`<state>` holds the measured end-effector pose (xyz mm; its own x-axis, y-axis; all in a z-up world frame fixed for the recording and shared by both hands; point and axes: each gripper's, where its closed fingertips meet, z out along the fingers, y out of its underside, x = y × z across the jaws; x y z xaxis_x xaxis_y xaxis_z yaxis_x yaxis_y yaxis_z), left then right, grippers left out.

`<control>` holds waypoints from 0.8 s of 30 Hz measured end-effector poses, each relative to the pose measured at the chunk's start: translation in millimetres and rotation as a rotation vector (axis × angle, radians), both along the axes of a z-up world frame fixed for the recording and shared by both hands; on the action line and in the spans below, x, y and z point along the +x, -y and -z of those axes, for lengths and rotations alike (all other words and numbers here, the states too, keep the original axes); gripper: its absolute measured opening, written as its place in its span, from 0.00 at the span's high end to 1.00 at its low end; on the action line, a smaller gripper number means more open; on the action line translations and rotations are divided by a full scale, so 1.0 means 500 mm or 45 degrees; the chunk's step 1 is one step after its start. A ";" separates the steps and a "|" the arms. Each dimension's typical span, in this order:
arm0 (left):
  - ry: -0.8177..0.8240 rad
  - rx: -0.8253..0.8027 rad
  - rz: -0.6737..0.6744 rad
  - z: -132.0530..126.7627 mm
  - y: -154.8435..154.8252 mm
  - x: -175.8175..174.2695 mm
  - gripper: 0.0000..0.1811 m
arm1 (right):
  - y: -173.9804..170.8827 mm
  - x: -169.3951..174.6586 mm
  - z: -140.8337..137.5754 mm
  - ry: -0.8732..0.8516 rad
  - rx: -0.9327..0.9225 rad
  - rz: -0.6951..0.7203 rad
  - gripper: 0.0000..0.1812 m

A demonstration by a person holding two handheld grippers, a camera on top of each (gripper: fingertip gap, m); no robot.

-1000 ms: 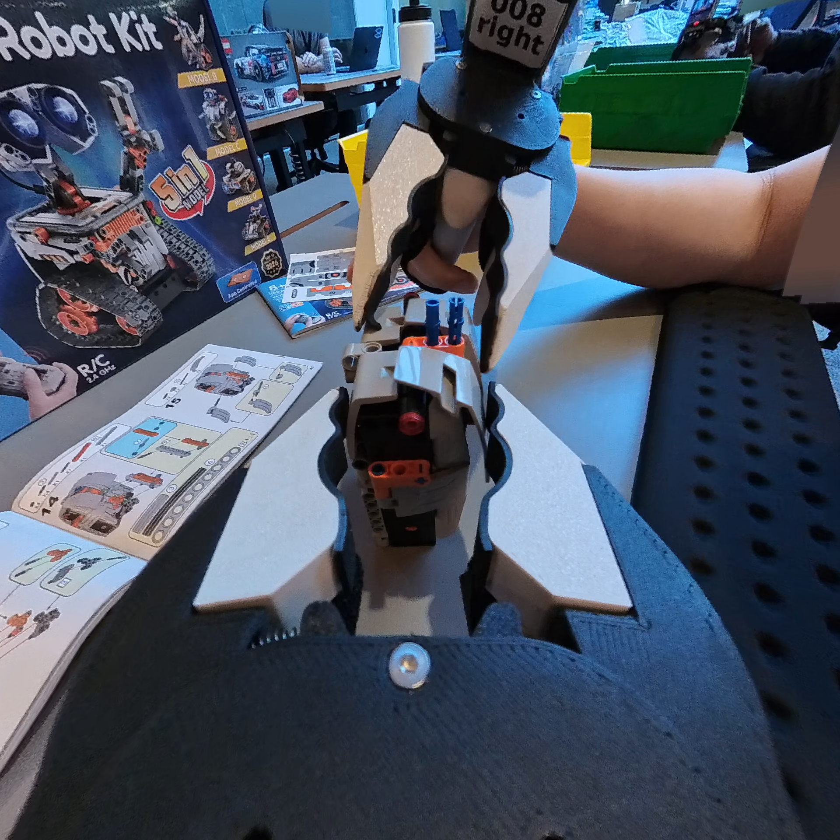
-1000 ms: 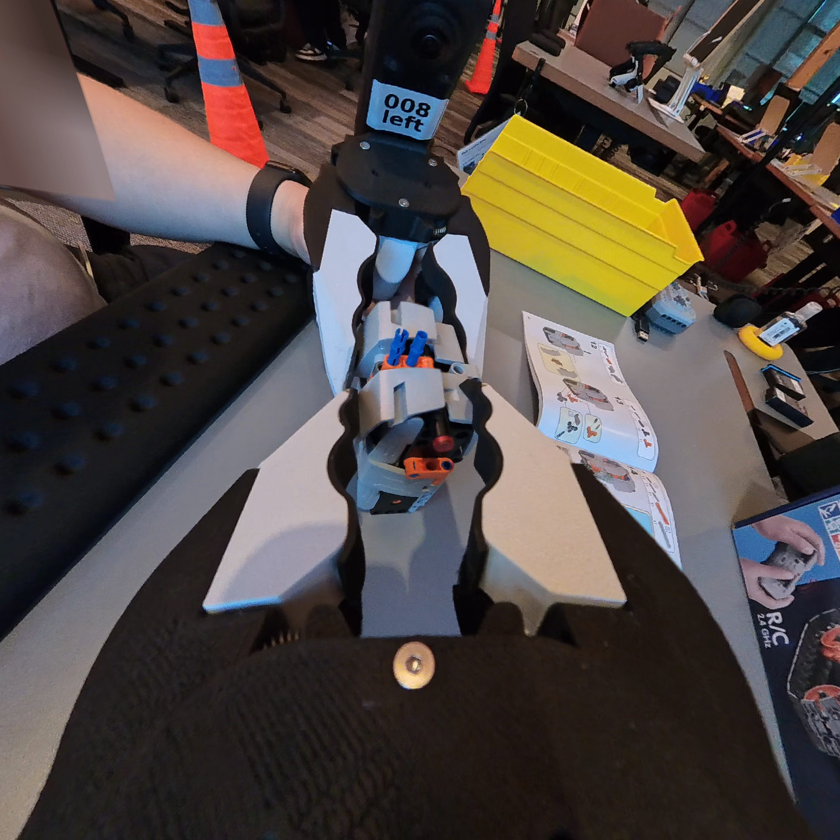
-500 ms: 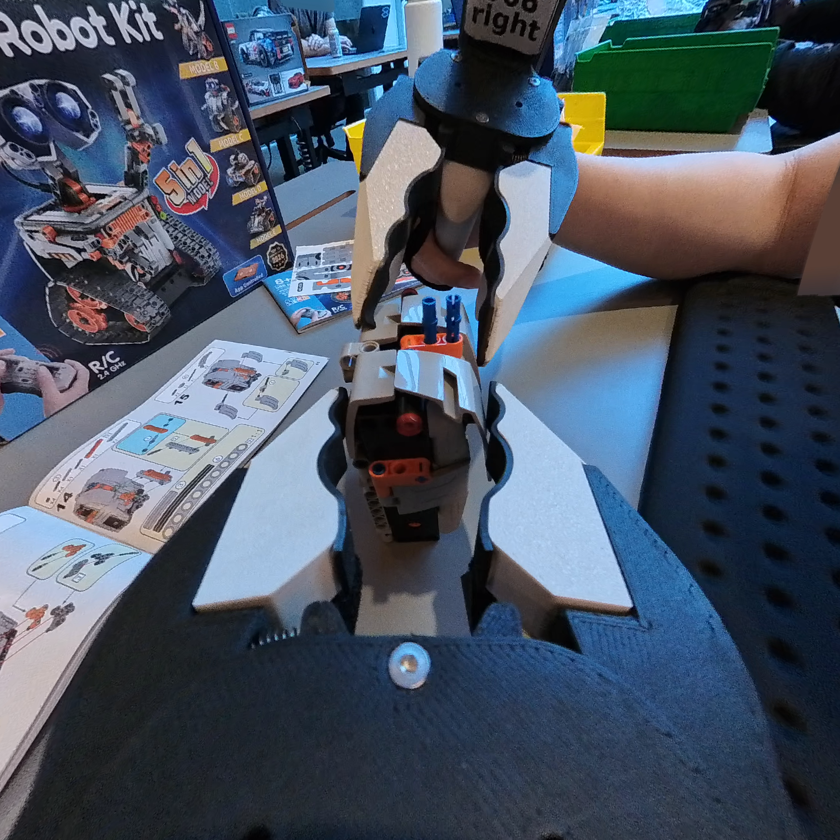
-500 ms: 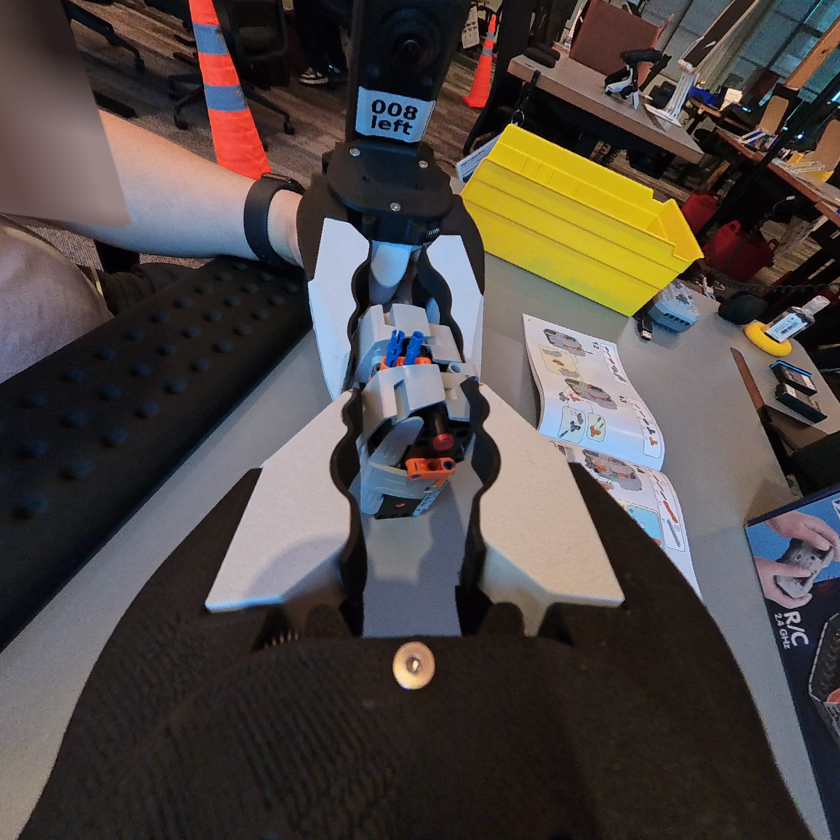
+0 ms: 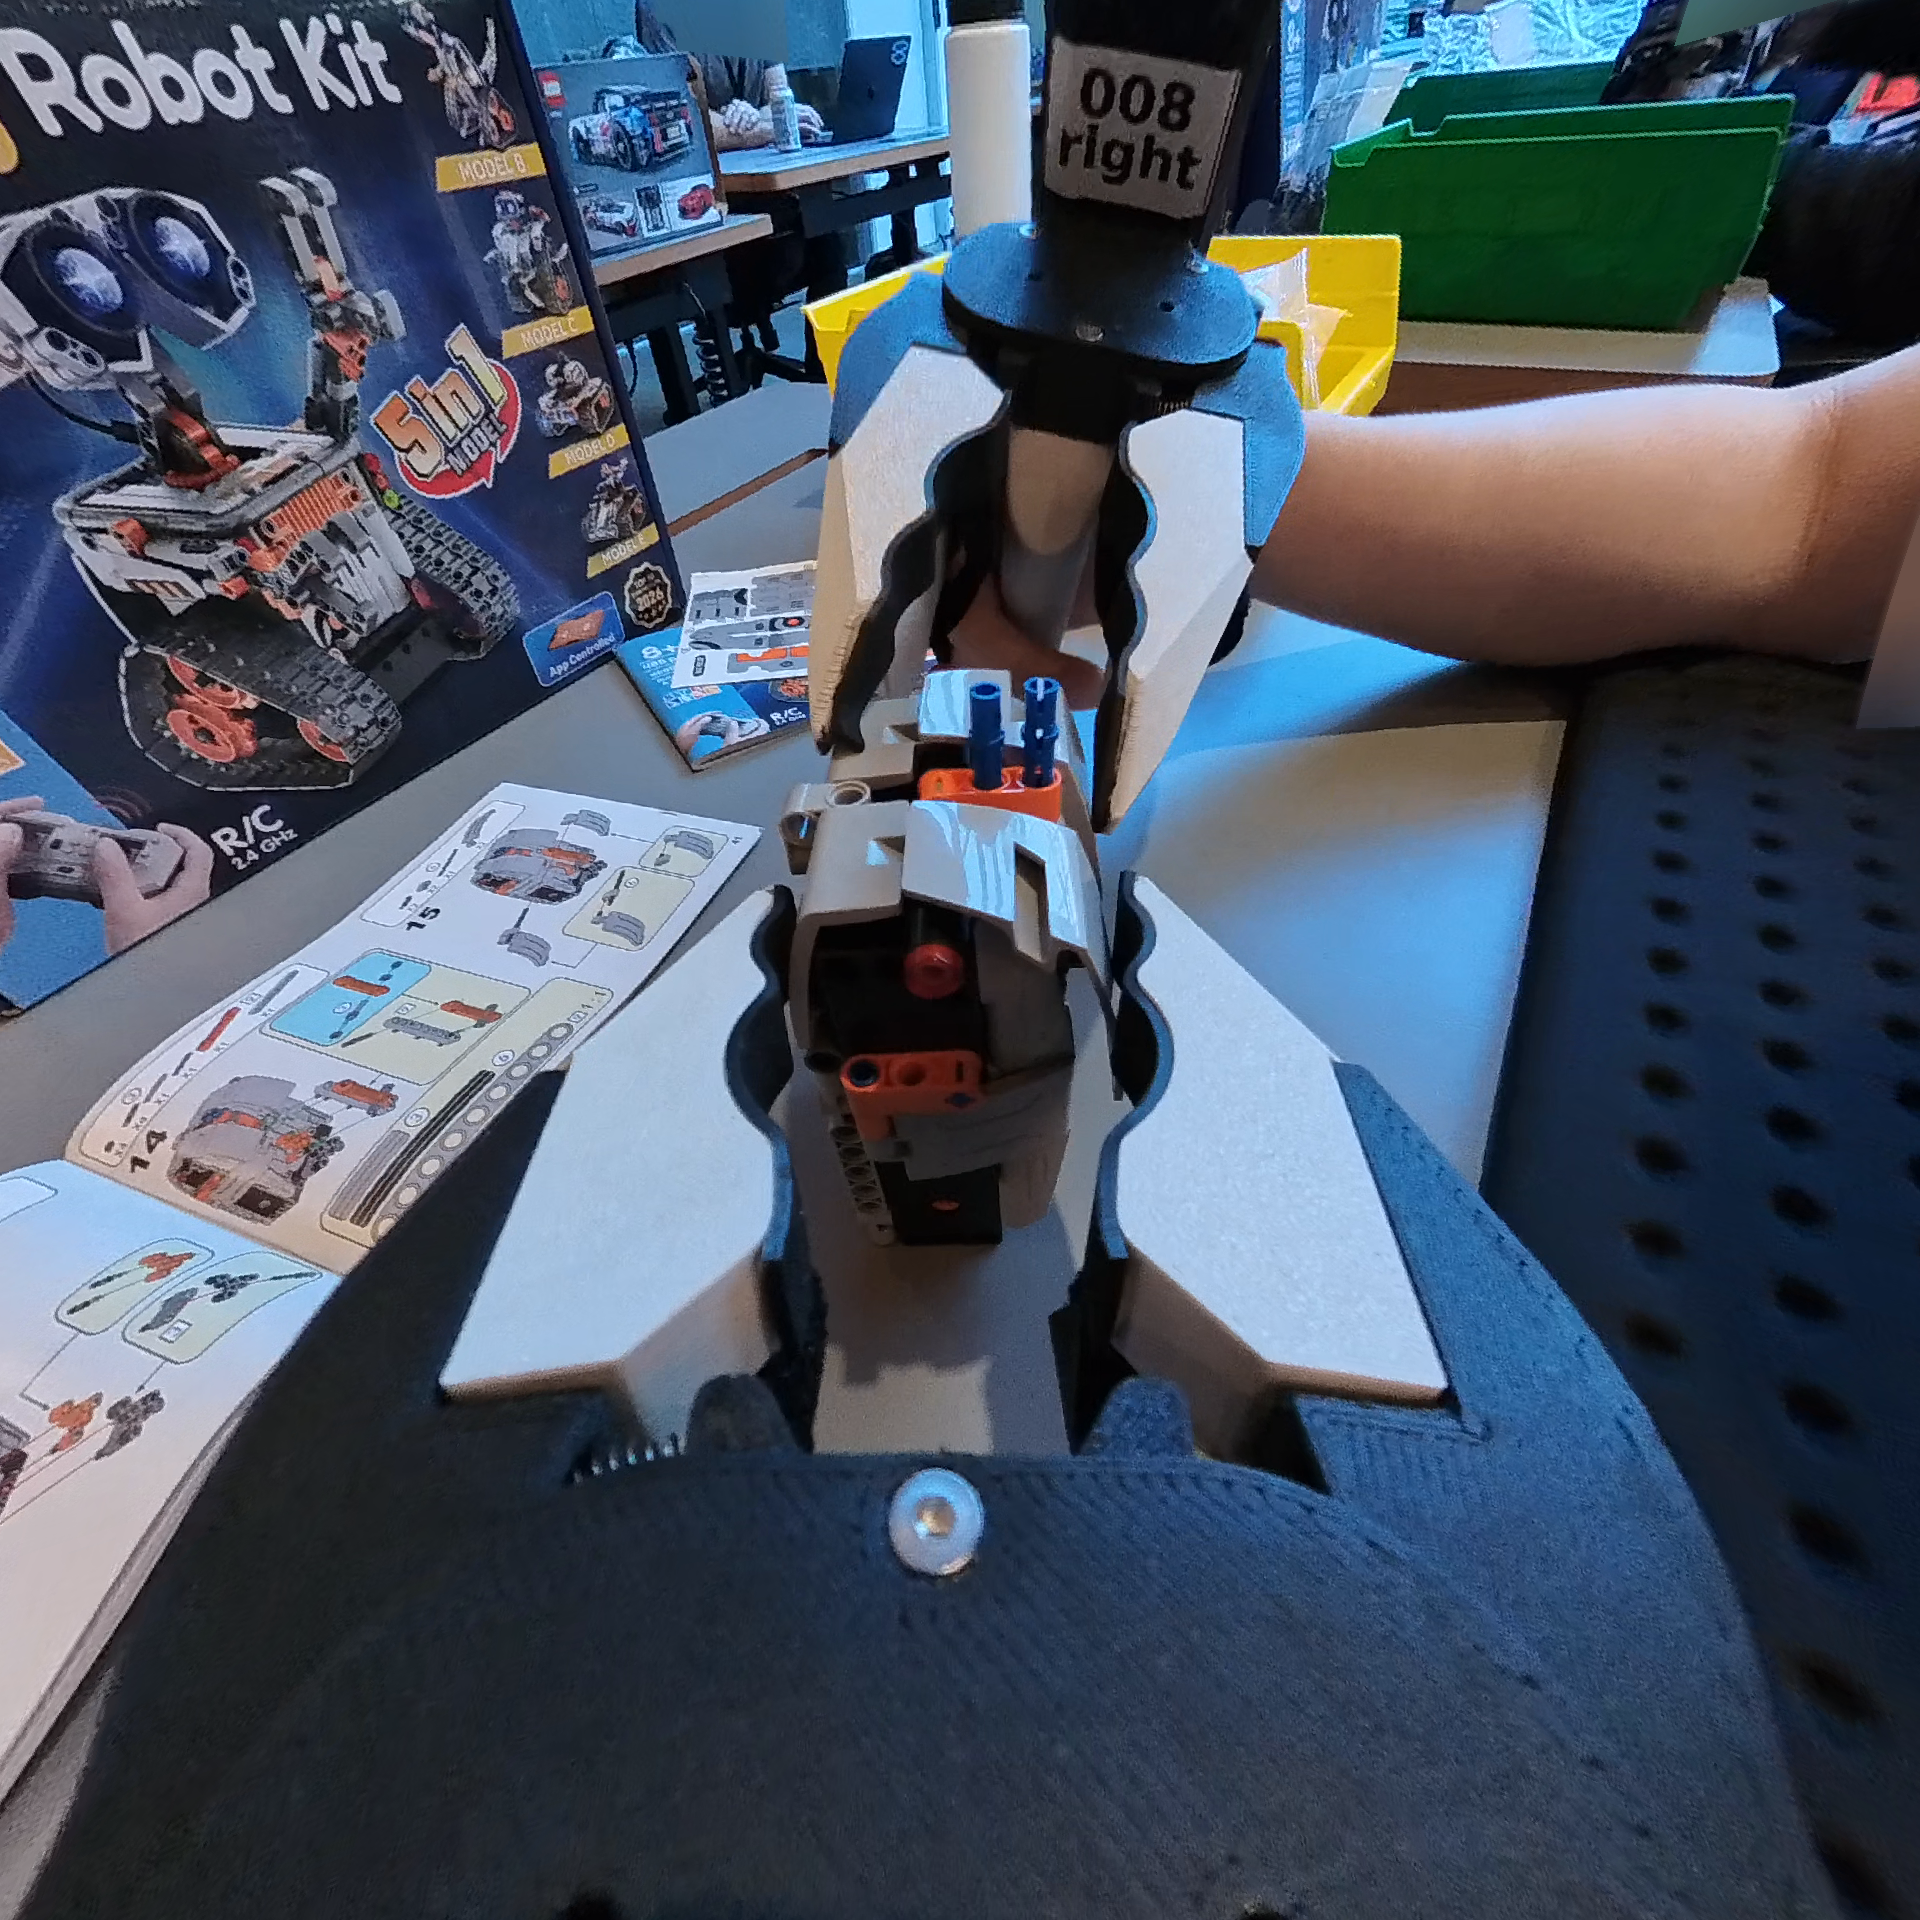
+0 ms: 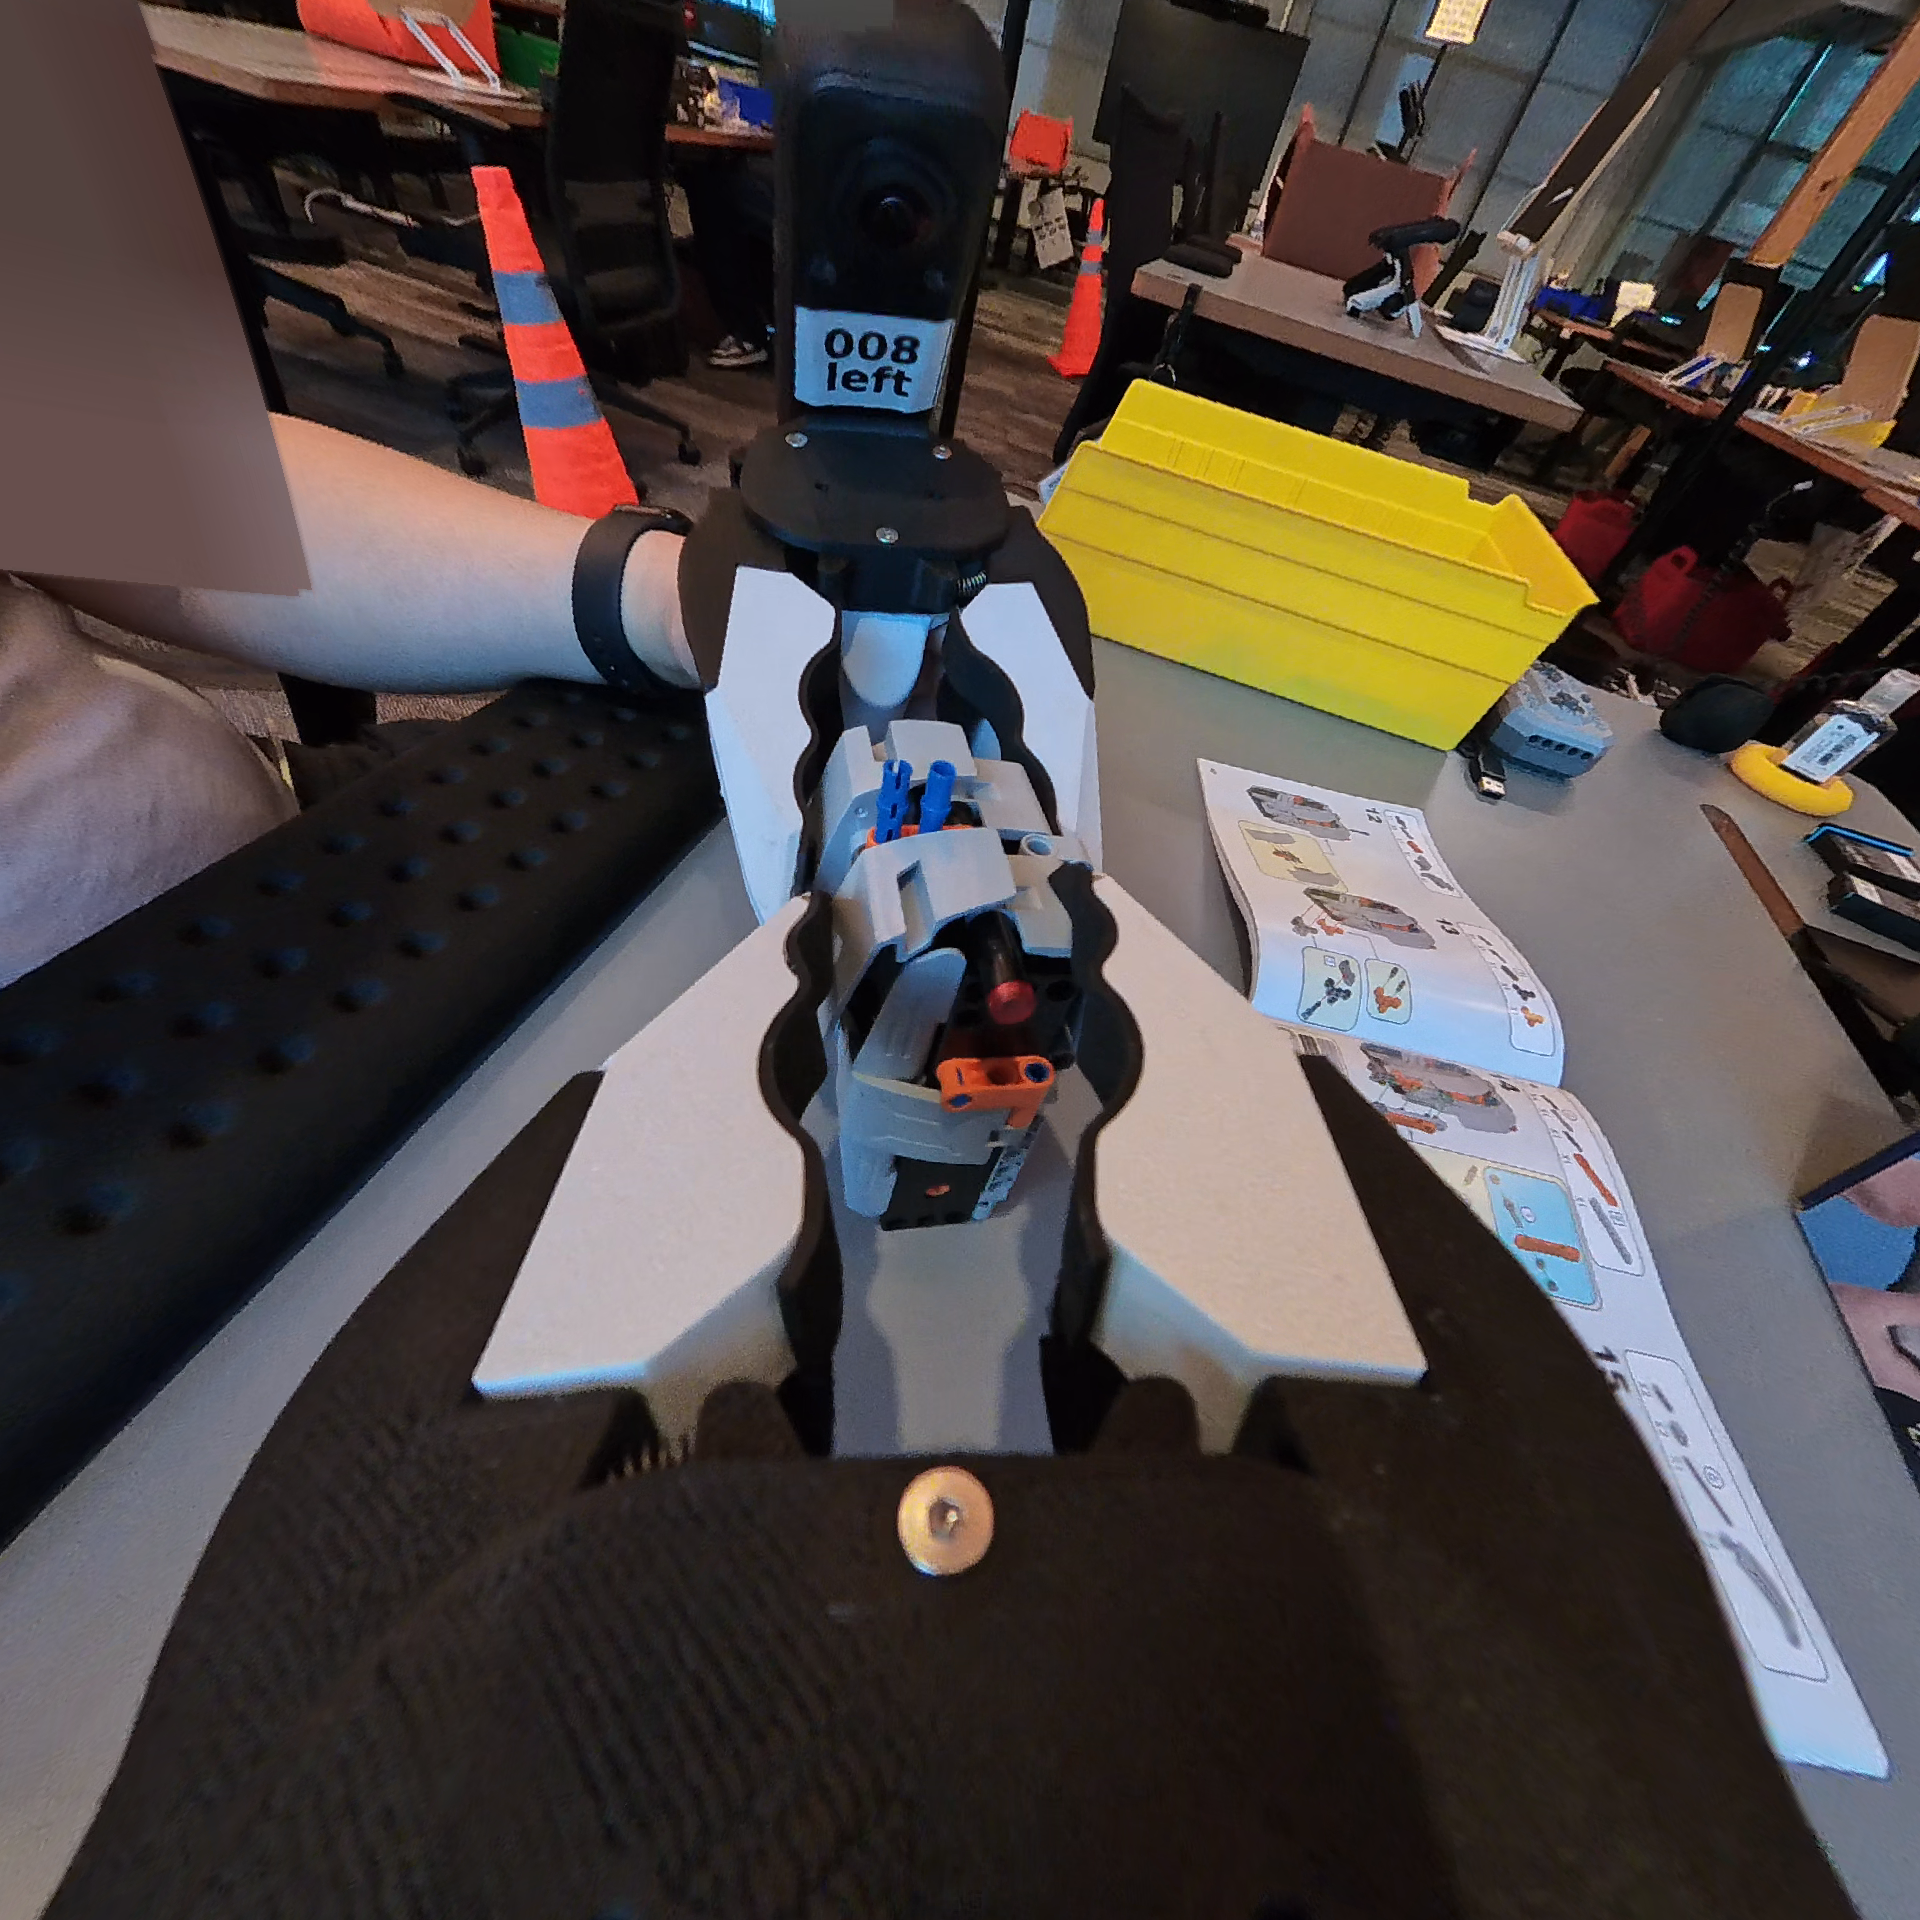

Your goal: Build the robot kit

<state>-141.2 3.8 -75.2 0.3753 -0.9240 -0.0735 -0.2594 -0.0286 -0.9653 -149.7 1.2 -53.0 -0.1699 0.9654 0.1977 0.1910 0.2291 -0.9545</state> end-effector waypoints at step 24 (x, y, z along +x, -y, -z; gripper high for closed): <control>0.060 -0.136 0.083 -0.005 -0.009 -0.007 0.67 | -0.026 -0.004 0.016 -0.027 -0.341 0.029 0.70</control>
